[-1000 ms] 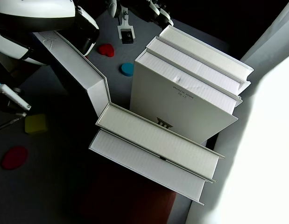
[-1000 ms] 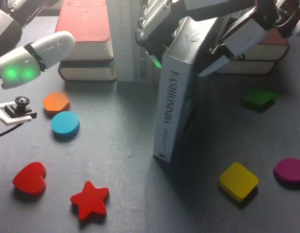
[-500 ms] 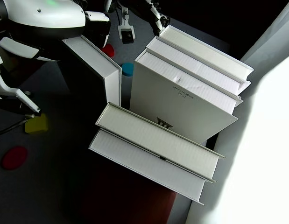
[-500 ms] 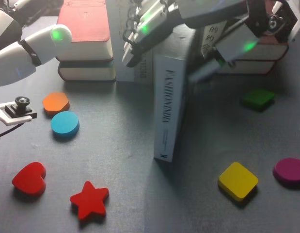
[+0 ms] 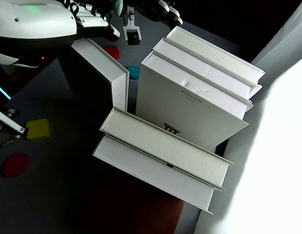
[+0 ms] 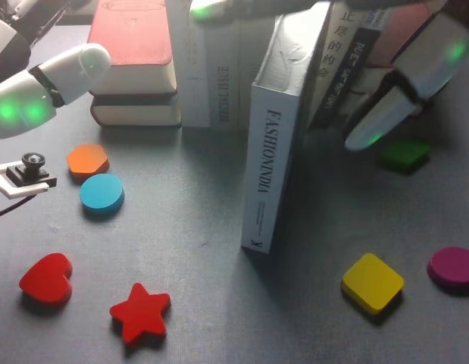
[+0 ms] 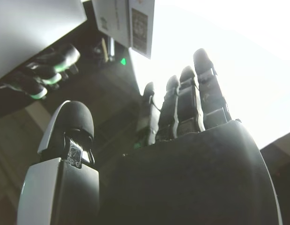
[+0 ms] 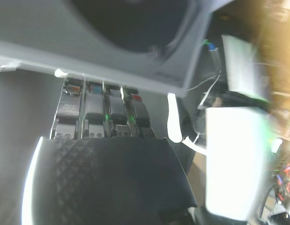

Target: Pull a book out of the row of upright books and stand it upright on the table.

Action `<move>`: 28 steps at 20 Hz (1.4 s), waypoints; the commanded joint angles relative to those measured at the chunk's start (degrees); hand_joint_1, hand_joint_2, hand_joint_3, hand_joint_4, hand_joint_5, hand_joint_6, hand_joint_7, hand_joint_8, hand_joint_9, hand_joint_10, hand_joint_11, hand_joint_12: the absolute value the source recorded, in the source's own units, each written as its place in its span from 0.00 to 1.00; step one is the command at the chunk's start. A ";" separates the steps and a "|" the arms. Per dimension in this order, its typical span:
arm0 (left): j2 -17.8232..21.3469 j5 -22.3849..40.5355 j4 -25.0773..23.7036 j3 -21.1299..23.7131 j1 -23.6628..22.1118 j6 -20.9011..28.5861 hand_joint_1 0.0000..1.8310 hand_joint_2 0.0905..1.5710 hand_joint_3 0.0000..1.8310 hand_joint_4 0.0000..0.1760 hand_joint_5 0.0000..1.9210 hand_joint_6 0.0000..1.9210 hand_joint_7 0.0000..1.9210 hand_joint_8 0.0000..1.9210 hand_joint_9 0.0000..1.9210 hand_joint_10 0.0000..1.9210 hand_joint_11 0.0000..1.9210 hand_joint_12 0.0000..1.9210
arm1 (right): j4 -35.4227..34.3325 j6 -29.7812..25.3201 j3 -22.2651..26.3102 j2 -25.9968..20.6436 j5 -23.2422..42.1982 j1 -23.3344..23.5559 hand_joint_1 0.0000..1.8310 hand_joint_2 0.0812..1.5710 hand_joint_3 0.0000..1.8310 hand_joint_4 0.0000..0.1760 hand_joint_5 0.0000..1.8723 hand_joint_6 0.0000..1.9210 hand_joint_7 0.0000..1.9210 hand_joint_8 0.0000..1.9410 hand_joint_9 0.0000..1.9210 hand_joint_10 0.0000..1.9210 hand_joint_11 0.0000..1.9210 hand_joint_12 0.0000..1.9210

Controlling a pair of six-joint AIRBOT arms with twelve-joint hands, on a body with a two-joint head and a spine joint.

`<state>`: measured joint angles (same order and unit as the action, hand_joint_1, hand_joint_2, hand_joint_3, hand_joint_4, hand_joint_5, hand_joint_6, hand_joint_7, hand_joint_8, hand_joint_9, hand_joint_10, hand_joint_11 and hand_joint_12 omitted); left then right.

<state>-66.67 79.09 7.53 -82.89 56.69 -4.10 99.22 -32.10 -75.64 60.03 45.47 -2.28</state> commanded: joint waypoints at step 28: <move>2.45 14.38 4.79 3.45 3.27 -0.69 0.24 0.89 0.00 0.46 0.00 0.00 0.00 0.00 0.00 0.00 0.00 0.00 | -106.65 57.08 10.98 -13.47 40.86 -53.42 0.19 0.90 0.01 0.00 0.00 0.00 0.00 0.00 0.00 0.00 0.00 0.00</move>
<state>-64.47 86.19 11.46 -79.33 60.34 -4.97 -6.02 25.45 -64.10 46.85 78.24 -57.08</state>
